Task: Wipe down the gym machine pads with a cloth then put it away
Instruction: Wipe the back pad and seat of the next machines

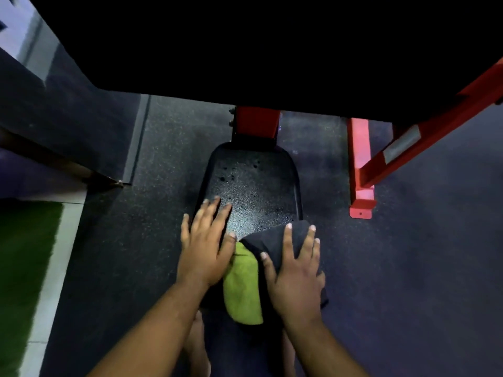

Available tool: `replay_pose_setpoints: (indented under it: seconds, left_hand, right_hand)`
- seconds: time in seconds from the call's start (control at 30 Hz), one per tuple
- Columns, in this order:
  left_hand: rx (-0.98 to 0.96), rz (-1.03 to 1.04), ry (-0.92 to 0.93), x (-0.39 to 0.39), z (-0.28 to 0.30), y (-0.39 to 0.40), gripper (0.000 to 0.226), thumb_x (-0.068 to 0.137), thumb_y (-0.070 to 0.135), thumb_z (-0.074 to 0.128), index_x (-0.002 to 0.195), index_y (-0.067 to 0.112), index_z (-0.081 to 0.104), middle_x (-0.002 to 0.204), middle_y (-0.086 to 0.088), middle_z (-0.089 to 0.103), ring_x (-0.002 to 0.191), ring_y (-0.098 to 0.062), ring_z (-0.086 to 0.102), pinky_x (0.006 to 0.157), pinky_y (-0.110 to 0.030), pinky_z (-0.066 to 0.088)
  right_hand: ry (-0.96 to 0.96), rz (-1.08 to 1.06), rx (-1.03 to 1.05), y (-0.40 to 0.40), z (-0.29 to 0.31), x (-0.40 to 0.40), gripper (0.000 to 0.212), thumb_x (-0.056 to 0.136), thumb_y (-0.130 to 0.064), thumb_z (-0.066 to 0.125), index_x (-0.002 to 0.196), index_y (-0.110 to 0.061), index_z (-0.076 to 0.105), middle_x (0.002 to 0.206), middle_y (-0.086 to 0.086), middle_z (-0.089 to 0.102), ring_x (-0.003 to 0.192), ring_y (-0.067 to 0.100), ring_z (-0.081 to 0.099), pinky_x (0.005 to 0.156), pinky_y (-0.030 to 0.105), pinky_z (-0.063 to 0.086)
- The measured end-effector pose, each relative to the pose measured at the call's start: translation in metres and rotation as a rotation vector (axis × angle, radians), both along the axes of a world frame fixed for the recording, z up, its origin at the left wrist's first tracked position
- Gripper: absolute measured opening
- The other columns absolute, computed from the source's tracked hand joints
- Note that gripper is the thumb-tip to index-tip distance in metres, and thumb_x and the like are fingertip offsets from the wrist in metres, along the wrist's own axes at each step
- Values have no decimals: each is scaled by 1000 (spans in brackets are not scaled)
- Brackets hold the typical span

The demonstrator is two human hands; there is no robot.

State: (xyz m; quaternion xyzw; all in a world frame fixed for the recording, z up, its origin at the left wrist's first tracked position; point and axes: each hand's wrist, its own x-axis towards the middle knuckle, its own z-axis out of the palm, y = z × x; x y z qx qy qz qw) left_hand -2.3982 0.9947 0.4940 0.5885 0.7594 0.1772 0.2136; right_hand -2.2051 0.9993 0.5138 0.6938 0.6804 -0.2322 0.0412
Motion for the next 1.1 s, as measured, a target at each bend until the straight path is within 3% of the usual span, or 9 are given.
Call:
replay_pose_setpoints:
  seconds: [0.1,0.2,0.33,0.43,0.6,0.7,0.8,0.93,1.1]
  left_hand:
    - [86,0,-43,-1,-5,-4,63,99,46,31,157,24,38,167,2,28,156,-16,20,126,-53,8]
    - [87,20,-51,-1,-9,-2,62,100,45,30,158,24,36,168,4,26,157,-14,16,126,-53,9]
    - [123,65,-115,-2,-11,-2,59,99,36,33,156,22,40,165,5,33,155,-11,21,126,-54,15]
    - [158,83,-184,-6,-14,-1,57,99,31,32,154,20,44,162,4,38,154,-12,24,126,-52,17]
    - [36,10,-18,2,-10,0,60,100,39,33,158,22,36,167,2,26,157,-17,15,124,-60,17]
    - [-99,-47,217,9,-10,5,72,98,53,33,162,23,21,171,-2,12,159,-22,6,125,-59,9]
    - [-106,-60,275,10,-14,5,74,97,52,33,163,22,18,171,-4,11,158,-25,7,124,-61,12]
    - [-120,-71,302,11,-16,6,72,99,49,31,163,22,14,171,-4,8,159,-25,6,124,-61,12]
    - [-146,-78,290,9,-12,6,78,91,43,36,163,19,17,171,-4,11,158,-25,11,122,-63,19]
  right_hand:
    - [43,82,45,34,-10,2,75,97,-66,32,162,-36,8,171,10,-12,157,36,4,110,63,38]
    - [-43,162,50,66,-6,-8,74,98,-64,30,162,-33,13,171,12,-7,157,39,3,114,74,24]
    - [-49,145,-64,34,16,-19,99,77,-97,15,158,-46,-14,166,7,-31,152,40,-26,107,84,5]
    - [-84,150,-144,7,19,-20,117,64,-105,27,154,-50,-24,158,4,-46,149,41,-33,108,82,13]
    - [-81,138,-53,-17,13,-6,99,76,-72,41,162,-39,6,171,5,-17,157,40,3,101,72,42]
    - [-55,95,-66,6,7,-10,96,79,-67,34,163,-30,5,171,6,-13,157,38,2,105,68,41]
    - [-23,12,24,87,-5,-37,93,87,-71,23,163,-23,1,171,9,-10,156,40,2,109,68,37]
    - [-13,125,27,171,-14,-60,94,93,-73,37,162,-29,-9,171,3,-16,157,38,-8,113,70,27]
    - [-35,236,-3,55,3,-11,98,79,-68,40,163,-35,1,171,-8,-17,158,34,-6,100,64,45]
